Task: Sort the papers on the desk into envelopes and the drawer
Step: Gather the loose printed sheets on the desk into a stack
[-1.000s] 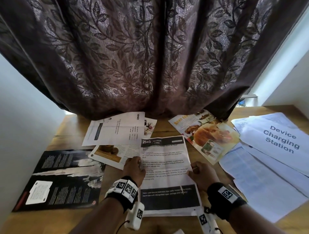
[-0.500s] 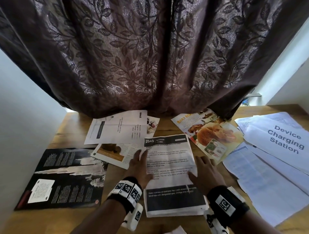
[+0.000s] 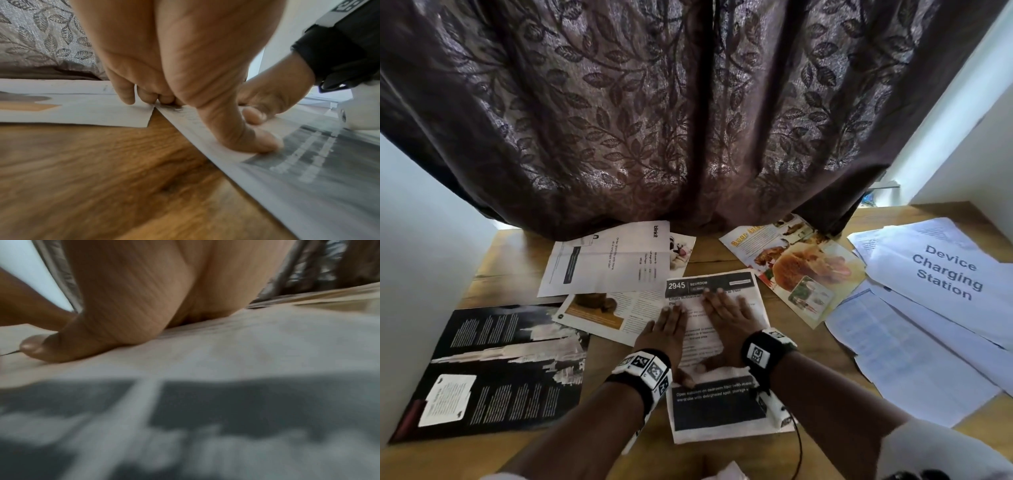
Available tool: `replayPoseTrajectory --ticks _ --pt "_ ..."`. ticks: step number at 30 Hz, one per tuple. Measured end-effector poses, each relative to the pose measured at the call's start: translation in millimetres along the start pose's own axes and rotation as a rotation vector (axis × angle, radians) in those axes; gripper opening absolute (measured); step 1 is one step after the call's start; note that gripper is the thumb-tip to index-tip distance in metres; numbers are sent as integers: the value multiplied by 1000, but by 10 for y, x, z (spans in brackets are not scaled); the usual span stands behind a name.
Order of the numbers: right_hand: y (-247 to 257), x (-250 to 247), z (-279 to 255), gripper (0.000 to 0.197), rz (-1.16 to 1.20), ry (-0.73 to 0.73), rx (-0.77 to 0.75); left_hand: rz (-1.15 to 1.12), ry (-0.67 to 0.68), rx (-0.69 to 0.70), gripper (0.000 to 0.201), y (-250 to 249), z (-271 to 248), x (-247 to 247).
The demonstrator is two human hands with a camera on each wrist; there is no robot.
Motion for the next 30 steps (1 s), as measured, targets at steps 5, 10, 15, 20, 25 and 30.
replayPoseTrajectory --ticks 5,10,15,20,25,30 --pt "-563 -239 -173 133 83 -49 161 -33 -8 -10 149 35 -18 1" --pt "-568 -288 -288 138 1 -27 157 -46 -14 -4 148 35 -38 -5" --pt "46 76 -473 143 -67 27 -35 -39 3 12 151 29 -12 18" --pt "-134 276 -725 147 -87 56 -42 -52 13 20 152 33 12 31" --pt "-423 199 -892 146 4 73 7 -52 27 18 149 12 -47 -15" --pt "-428 220 -881 145 19 86 24 41 -37 45 154 -358 -105 -184"
Point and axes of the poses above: each hand's wrist, its own z-axis towards the middle knuckle, its own x-axis out of the palm, y = z × x, the point moved 9 cm from there along z, towards the middle knuckle, and after that the axes turned 11 degrees about z, right-handed, at the moved point
